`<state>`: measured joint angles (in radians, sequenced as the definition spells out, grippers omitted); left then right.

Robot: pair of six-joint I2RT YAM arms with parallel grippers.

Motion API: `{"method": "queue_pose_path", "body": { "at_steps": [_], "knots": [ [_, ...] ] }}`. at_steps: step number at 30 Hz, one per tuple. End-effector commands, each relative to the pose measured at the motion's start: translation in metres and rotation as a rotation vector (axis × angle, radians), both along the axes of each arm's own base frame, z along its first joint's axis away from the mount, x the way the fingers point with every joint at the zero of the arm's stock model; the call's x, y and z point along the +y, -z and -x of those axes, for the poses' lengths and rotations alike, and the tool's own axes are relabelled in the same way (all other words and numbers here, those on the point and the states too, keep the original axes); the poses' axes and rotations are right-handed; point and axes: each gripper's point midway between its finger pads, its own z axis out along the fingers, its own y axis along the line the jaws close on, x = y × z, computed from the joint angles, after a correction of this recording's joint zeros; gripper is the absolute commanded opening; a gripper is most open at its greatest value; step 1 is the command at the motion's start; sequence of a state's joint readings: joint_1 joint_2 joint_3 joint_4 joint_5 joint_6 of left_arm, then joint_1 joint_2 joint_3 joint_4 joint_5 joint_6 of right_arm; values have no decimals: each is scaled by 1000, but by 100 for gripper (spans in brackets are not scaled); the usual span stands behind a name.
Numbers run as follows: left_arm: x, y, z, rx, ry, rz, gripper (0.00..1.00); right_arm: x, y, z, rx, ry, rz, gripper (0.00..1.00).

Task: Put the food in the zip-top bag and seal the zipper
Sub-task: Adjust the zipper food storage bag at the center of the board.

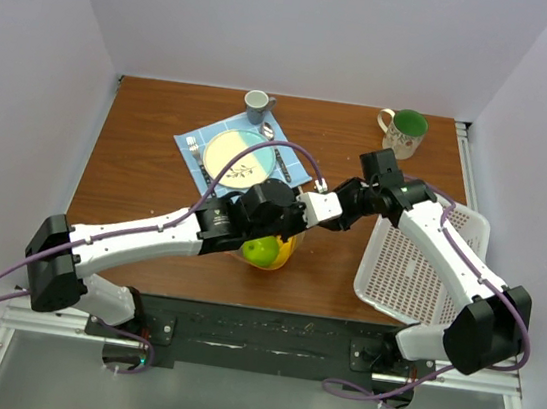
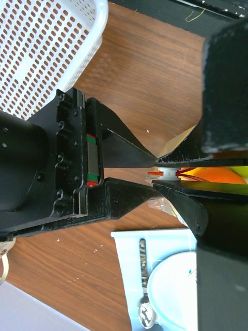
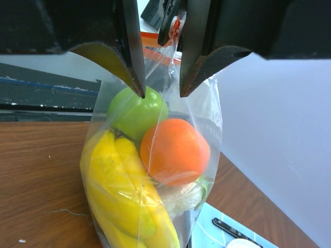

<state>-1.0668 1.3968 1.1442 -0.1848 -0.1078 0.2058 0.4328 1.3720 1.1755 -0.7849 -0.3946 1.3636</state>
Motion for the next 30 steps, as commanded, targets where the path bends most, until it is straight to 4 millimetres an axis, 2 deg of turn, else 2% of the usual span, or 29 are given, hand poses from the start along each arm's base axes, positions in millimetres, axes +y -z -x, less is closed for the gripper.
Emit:
{"method": "queue_pose_path", "body": {
  "at_steps": [1, 20, 30],
  "knots": [
    [-2, -24, -8, -77, 8, 69, 2, 6, -12, -1, -8, -10, -49, 34],
    [-7, -22, -5, -71, 43, 57, 3, -2, -27, -6, -21, 1, -70, 25],
    [-10, -20, -7, -67, 42, 58, 3, -1, -33, -8, -29, -2, -85, 25]
  ]
}}
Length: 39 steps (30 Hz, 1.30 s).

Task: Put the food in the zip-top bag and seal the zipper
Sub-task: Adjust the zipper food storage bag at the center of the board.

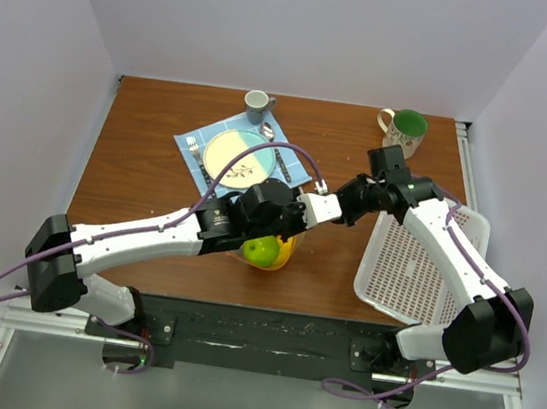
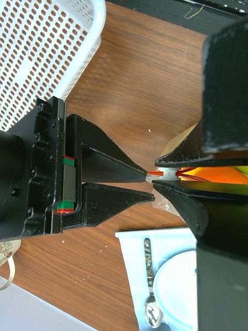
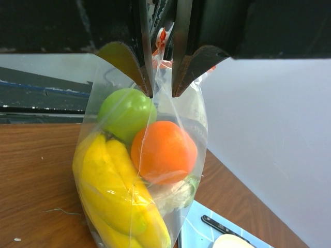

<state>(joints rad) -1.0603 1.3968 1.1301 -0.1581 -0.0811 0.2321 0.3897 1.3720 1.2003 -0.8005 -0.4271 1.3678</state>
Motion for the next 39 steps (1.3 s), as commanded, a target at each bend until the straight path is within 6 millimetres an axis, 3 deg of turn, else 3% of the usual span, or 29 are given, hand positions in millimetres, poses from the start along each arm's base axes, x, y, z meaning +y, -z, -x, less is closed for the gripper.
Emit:
{"method": "queue_pose_path", "body": {
  "at_steps": [1, 13, 17, 20, 39],
  "knots": [
    [-7, -21, -7, -50, 10, 54, 3, 6, -22, 0, -33, -32, -53, 25],
    [-11, -13, -7, -38, 17, 42, 4, 9, -27, -2, -44, -33, -71, 24],
    [-11, -14, -8, -39, 14, 47, 4, 10, -26, -3, -43, -36, -78, 7],
    [-11, -11, -9, -36, 5, 40, 5, 10, -24, -3, -38, -37, -78, 0],
    [10, -8, -7, -30, -54, 33, 6, -9, -22, -9, -19, 20, -95, 0]
  ]
}}
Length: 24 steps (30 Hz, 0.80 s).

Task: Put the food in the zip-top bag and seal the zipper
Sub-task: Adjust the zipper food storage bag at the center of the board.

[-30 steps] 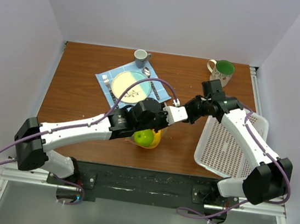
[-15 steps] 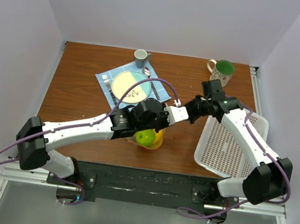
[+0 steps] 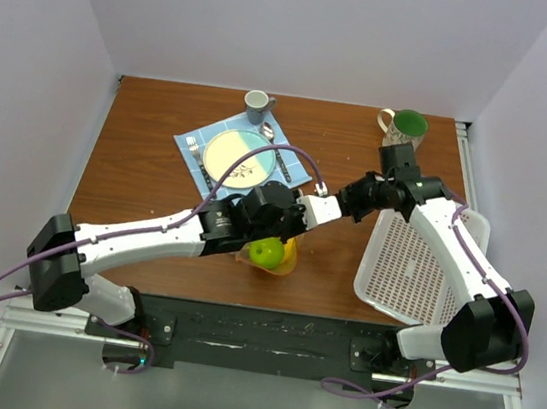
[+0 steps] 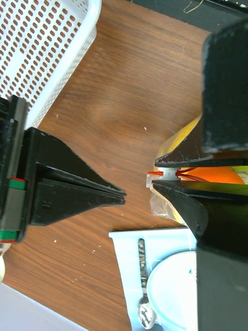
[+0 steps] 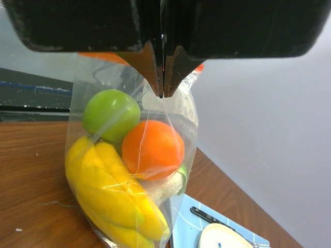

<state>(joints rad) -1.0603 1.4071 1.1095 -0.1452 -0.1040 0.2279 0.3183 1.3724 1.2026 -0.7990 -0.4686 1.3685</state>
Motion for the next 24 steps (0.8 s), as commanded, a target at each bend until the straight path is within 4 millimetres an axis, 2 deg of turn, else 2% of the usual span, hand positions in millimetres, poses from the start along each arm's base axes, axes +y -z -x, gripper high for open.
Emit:
{"method": "queue_pose_path", "body": {
  "at_steps": [1, 3, 5, 6, 7, 9, 10, 12, 13, 14, 15, 17, 18, 20, 21, 22, 23, 24],
  "knots": [
    [7, -20, -4, -39, -32, 55, 5, 5, -17, 3, -33, -31, -59, 0],
    [6, -23, -5, -44, -32, 63, 6, 5, -19, 3, -51, -41, -56, 0],
    [4, -22, -5, -44, -29, 63, 5, 3, -24, 3, -88, -54, -42, 7],
    [2, -25, -6, -45, -26, 65, 5, 0, -26, 2, -108, -50, -20, 15],
    [1, -27, -6, -47, -21, 72, 5, -6, -25, 0, -126, -36, 22, 33],
    [-2, -40, -2, -45, 1, 109, 4, -7, -43, -9, -269, -69, 34, 45],
    [-4, -45, 2, -37, 26, 126, 3, -10, -47, -13, -347, -95, 65, 56],
    [0, -65, 4, -29, 35, 178, 2, -12, -74, -20, -538, -110, 76, 67],
    [-1, -68, 11, -9, 74, 193, 0, -15, -82, -21, -600, -112, 88, 73],
    [1, -75, 11, -3, 83, 212, 0, -19, -82, -24, -670, -127, 123, 75],
    [9, -85, 9, -1, 80, 243, 0, -18, -101, -27, -779, -126, 117, 77],
    [11, -90, 15, 40, 139, 272, 0, -18, -101, -28, -871, -172, 144, 76],
    [19, -95, 10, 42, 136, 288, 0, -18, -110, -29, -937, -180, 148, 74],
    [23, -97, 13, 54, 169, 293, 0, -21, -100, -30, -987, -223, 202, 70],
    [27, -99, 12, 52, 172, 292, 0, -21, -103, -32, -1037, -229, 218, 64],
    [27, -96, 15, 72, 201, 284, 0, -22, -106, -29, -1098, -251, 236, 64],
    [28, -100, 17, 69, 222, 284, 0, -21, -91, -26, -1103, -271, 236, 64],
    [30, -97, 14, 82, 225, 277, 0, -15, -101, -25, -1190, -292, 210, 63]
  ]
}}
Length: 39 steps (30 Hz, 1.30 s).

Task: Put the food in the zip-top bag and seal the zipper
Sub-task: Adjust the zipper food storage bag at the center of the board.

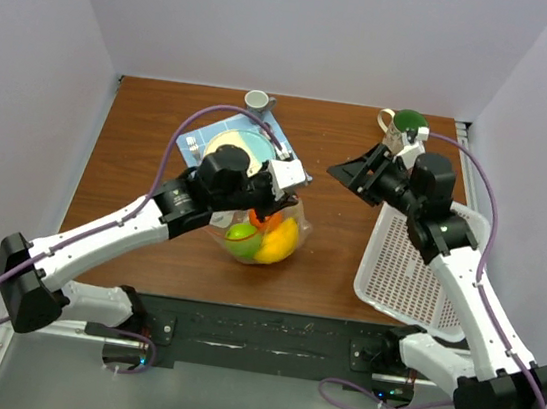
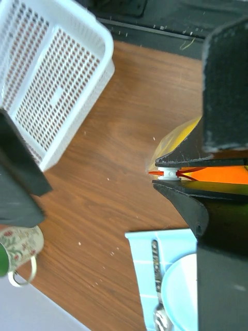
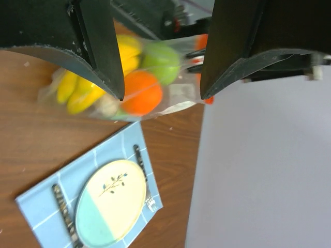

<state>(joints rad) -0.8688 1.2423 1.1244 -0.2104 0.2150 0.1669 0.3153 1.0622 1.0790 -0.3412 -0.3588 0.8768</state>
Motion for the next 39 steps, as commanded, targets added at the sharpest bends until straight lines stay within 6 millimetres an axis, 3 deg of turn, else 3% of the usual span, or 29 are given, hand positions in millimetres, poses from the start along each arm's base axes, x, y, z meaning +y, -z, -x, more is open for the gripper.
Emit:
{"method": "queue_pose_path", "body": {
  "at_steps": [1, 2, 3, 5, 6, 8, 9, 15, 17, 18, 21, 39],
  "knots": [
    [-7, -35, 22, 13, 180, 82, 0, 8, -5, -1, -323, -113, 79, 63],
    [-4, -36, 18, 13, 185, 81, 0, 10, 6, 3, -330, -136, 84, 63],
    [-4, -32, 18, 27, 197, 76, 0, 16, -6, 8, -416, -176, 62, 63],
    [0, -33, 18, 54, 235, 90, 0, 19, 1, 19, -488, -215, 61, 62],
    [2, -35, 19, 59, 250, 99, 0, 22, -11, 24, -567, -235, 42, 61],
    [7, -39, 19, 65, 275, 125, 0, 27, -4, 37, -613, -293, 23, 61],
    [8, -41, 20, 66, 282, 133, 0, 29, -12, 41, -668, -309, 9, 59],
    [5, -40, 19, 99, 321, 153, 0, 51, -11, 65, -751, -461, 14, 52],
    [5, -42, 21, 101, 338, 164, 0, 58, -14, 64, -771, -479, 54, 51],
    [5, -44, 22, 97, 343, 172, 0, 66, -2, 66, -755, -517, 93, 50],
    [8, -49, 25, 103, 360, 186, 0, 75, 2, 64, -748, -558, 121, 48],
    [14, -64, 33, 106, 406, 219, 0, 82, 12, 81, -766, -668, 99, 48]
  ]
}}
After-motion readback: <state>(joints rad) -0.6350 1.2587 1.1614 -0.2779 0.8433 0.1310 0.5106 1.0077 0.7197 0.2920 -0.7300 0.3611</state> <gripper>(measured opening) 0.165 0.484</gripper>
